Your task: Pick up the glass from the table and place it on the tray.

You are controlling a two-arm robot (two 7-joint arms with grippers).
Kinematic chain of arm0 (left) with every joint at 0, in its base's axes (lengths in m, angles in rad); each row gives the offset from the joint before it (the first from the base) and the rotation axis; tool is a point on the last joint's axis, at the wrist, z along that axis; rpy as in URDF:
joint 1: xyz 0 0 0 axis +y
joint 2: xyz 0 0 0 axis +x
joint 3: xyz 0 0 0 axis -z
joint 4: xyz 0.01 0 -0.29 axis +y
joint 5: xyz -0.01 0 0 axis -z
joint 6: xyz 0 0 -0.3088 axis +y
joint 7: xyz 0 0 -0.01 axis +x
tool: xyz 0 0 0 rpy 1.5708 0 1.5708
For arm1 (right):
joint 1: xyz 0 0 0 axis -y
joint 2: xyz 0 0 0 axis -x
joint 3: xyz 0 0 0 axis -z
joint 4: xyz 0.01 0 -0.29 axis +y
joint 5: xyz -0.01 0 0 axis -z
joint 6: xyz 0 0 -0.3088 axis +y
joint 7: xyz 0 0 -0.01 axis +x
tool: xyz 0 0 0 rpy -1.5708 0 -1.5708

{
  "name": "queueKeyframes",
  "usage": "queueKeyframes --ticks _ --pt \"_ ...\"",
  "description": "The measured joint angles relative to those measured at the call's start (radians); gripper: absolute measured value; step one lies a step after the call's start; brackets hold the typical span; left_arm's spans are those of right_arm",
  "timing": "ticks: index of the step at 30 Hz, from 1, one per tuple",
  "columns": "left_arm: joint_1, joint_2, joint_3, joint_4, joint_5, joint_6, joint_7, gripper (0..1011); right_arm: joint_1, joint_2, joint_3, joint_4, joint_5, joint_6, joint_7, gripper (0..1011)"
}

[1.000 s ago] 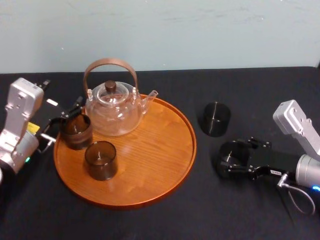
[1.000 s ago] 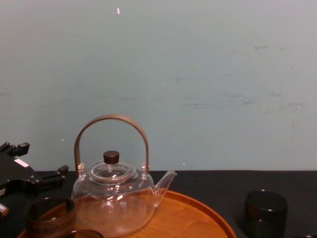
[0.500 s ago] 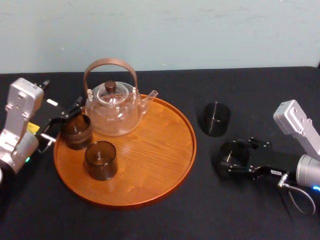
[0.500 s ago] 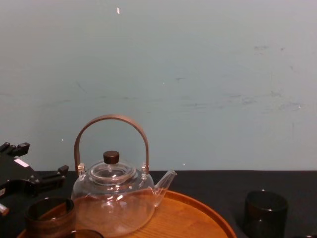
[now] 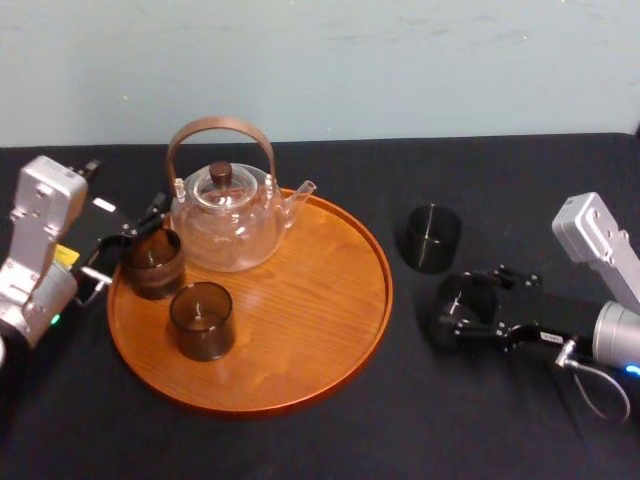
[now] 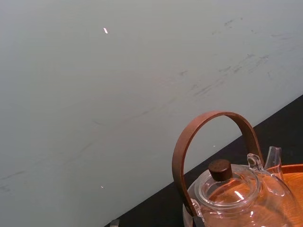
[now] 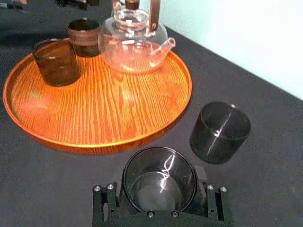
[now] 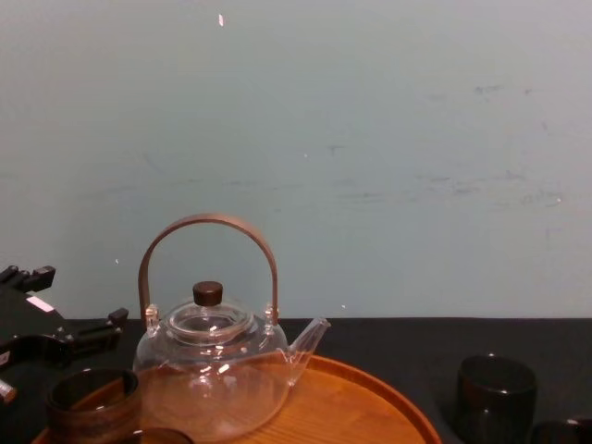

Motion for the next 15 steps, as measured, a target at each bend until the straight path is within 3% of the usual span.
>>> queueKeyframes --ticks 15 --pt "0.0 0.0 0.0 0.0 0.0 0.0 0.0 1001 0.088 -0.043 -0.049 0.019 -0.01 -0.04 0.039 905"
